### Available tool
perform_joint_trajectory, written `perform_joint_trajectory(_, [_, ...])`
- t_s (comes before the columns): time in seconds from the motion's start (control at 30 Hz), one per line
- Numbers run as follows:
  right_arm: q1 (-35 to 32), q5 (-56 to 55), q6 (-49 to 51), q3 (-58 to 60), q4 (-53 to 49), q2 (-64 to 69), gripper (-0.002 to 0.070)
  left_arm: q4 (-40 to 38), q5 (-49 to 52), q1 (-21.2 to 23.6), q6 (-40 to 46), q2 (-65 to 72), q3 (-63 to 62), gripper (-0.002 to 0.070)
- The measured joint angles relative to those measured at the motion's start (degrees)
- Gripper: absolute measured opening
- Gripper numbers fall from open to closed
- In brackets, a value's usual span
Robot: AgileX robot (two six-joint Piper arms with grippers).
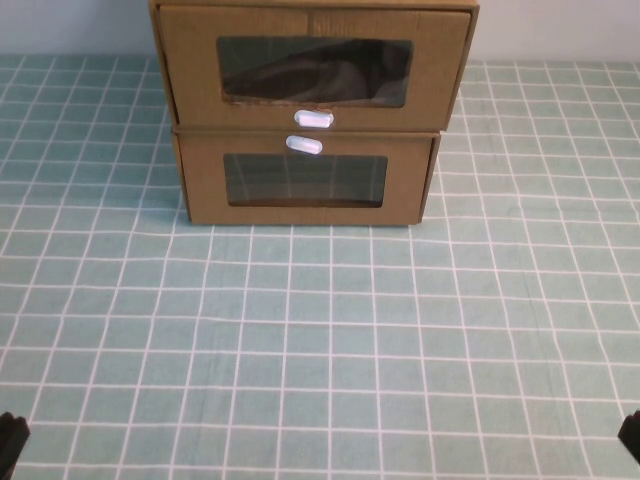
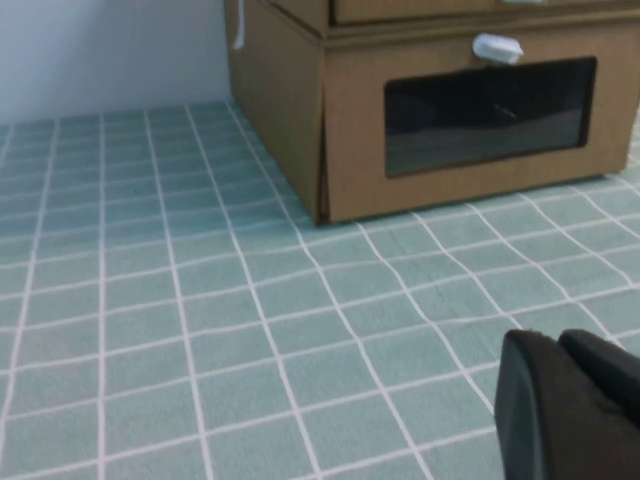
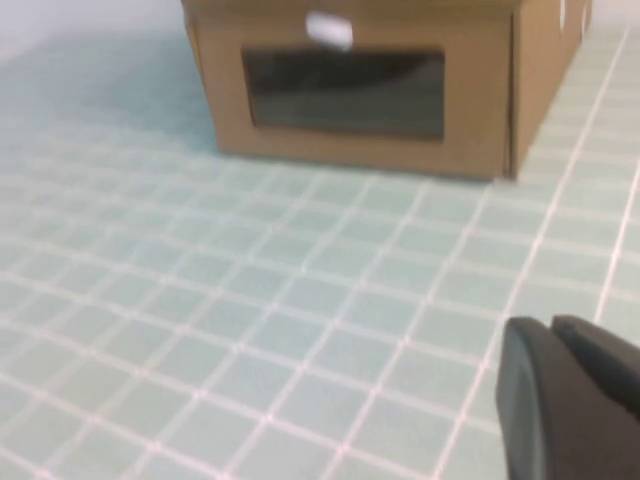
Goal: Close the shoe box
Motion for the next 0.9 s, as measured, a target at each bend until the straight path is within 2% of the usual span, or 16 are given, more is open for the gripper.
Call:
perform_joint_trajectory(0.2, [0.0, 0.7, -1.3, 2.8, 0.3, 0.0, -0.0011, -0.4, 1.3, 0.0, 0.0, 0.0, 0.1, -0.0005])
perform_joint_trajectory(0.5, [0.0, 8.6, -1.6, 3.1, 0.3, 0.0, -0.0011, -0.4, 1.3, 0.0, 0.0, 0.0, 0.1, -0.0005])
perform_joint_trajectory(0.63, [-0.7, 4.1, -1.9, 3.2, -0.3, -0.7, -0.0011, -0.4, 1.3, 0.0, 0.0, 0.0, 0.1, -0.0005])
perform_joint_trajectory(0.77, [-8.5, -2.0, -2.2, 3.3, -0.4, -3.3, -0.0011, -0.4, 1.4, 0.0, 0.0, 0.0, 0.1, -0.0005])
perform_joint_trajectory(0.9, [-17.3, 0.1, -3.3, 3.8, -0.6, -8.4, -0.0011, -0.4, 1.4, 0.0, 0.0, 0.0, 0.1, -0.0005])
